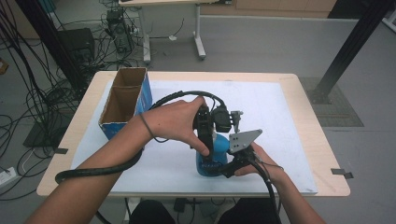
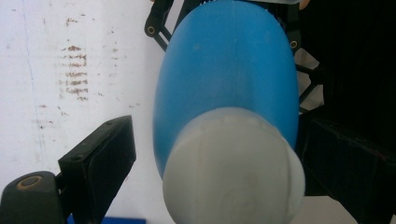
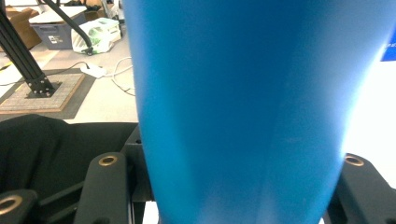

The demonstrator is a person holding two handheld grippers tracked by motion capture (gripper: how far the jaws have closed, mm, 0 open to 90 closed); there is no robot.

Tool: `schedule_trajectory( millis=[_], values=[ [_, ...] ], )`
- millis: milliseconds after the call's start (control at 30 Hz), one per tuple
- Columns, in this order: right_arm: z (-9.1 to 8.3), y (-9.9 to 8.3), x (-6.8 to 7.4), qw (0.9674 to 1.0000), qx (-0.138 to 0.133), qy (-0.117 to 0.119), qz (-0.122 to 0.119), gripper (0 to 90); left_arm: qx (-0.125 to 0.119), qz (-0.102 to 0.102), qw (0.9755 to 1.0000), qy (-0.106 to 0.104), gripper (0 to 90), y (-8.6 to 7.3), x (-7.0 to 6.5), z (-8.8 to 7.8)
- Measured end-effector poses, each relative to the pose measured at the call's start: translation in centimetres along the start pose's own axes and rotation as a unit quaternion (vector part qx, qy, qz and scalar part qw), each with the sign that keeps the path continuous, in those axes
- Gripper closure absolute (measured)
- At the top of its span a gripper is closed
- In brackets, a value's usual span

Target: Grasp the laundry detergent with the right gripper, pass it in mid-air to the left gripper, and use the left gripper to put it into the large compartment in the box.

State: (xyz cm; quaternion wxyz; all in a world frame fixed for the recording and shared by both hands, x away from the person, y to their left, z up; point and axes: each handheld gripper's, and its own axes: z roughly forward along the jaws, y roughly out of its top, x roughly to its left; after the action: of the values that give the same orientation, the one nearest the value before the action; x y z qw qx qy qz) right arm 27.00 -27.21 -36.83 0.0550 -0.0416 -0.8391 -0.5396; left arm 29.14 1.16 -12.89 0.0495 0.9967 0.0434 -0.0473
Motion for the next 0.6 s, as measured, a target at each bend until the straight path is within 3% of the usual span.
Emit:
schedule_trajectory(
  millis=[600],
  values=[
    [0.1, 0.01, -0.05, 1.0, 0.002, -0.002, -0.001, 40.9, -0.005, -0.002, 1.0, 0.001, 9.9, -0.44, 0.07, -0.04]
  ],
)
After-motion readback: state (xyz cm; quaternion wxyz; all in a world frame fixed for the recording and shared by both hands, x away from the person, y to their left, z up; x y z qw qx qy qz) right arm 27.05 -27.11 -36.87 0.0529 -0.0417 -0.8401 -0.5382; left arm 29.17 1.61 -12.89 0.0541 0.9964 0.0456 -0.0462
